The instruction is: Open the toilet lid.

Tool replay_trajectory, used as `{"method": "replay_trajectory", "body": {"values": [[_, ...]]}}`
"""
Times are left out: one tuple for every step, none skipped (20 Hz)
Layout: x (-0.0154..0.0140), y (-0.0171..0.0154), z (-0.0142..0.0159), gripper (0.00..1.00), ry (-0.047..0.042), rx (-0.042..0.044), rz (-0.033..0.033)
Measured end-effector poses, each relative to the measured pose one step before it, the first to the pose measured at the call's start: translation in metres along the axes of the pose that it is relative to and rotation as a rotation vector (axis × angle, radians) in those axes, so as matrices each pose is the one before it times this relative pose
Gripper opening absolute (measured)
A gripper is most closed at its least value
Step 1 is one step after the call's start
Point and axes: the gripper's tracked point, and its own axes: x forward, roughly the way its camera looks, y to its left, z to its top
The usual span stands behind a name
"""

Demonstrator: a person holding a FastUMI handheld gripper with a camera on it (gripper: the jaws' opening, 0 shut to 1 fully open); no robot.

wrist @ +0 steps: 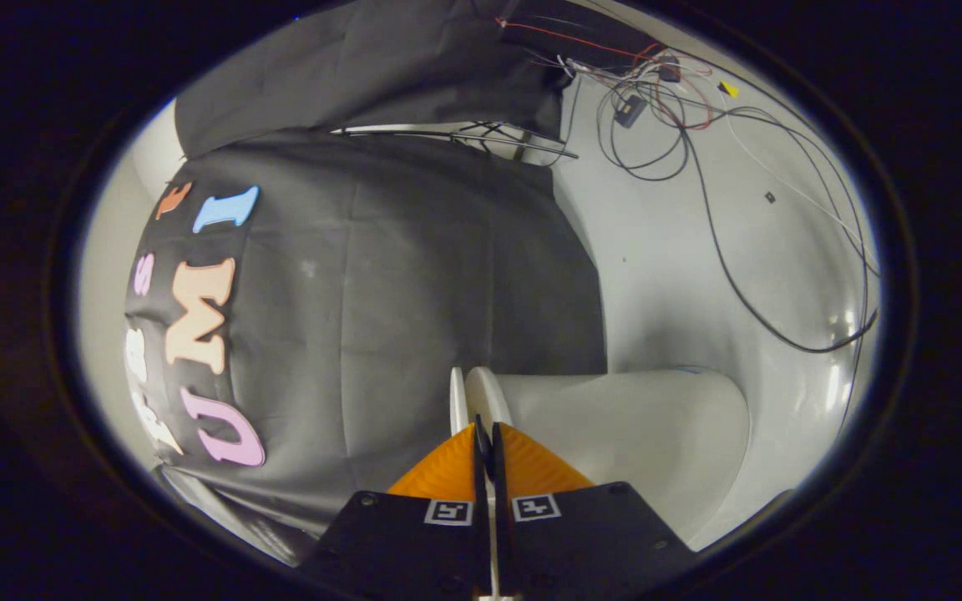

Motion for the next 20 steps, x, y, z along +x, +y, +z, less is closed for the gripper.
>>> {"method": "replay_trajectory", "body": {"values": [[-0.00110, 0.01305, -0.00183, 0.03, 0.00433, -0.02311, 0.01538], [-0.00064, 0.01229, -0.00084, 0.03, 0.00066, -0.03781, 0.00392], [-0.00157, 0.01064, -0.00302, 0.03, 0.00863, -0.06219, -0.00602], [-0.00099, 0.00910, -0.00178, 0.03, 0.01720, -0.06882, -0.01928], [-0.00259, 0.01089, -0.00140, 0.03, 0.02017, -0.07835, -0.02160], [-0.00346, 0.01035, -0.00020, 0.02, 0.01753, -0.06276, -0.00809], [-0.00398, 0.01694, -0.00016, 0.02, 0.01017, -0.06667, -0.00240], [-0.00265, 0.01737, 0.00118, 0.02, 0.00739, -0.06422, 0.00306], [-0.00249, 0.01890, 0.00189, 0.02, 0.00471, -0.06411, 0.00298], [-0.00175, 0.01773, 0.00226, 0.02, 0.00111, -0.06092, 0.00317], [-0.00182, 0.02070, 0.00042, 0.02, -0.00345, -0.05991, 0.00587], [-0.00043, 0.01860, 0.00283, 0.02, -0.00794, -0.04153, 0.00782], [0.00025, 0.02385, 0.00196, 0.03, -0.01128, -0.04550, 0.01661], [-0.00100, 0.02295, 0.00254, 0.03, -0.00994, -0.04278, 0.01941], [-0.00084, 0.02322, 0.00136, 0.03, -0.00677, -0.03969, 0.01796], [0.00011, 0.02065, 0.00088, 0.05, -0.00077, -0.04047, 0.01425], [-0.00032, 0.01953, 0.00027, 0.05, -0.00251, -0.04336, 0.01299], [0.00060, 0.02032, 0.00057, 0.07, 0.00014, -0.04137, 0.01781], [0.00025, 0.02072, -0.00032, 0.07, 0.00154, -0.04804, 0.01588], [0.00240, 0.02057, 0.00193, 0.08, -0.00099, -0.05782, 0.01555]]}}
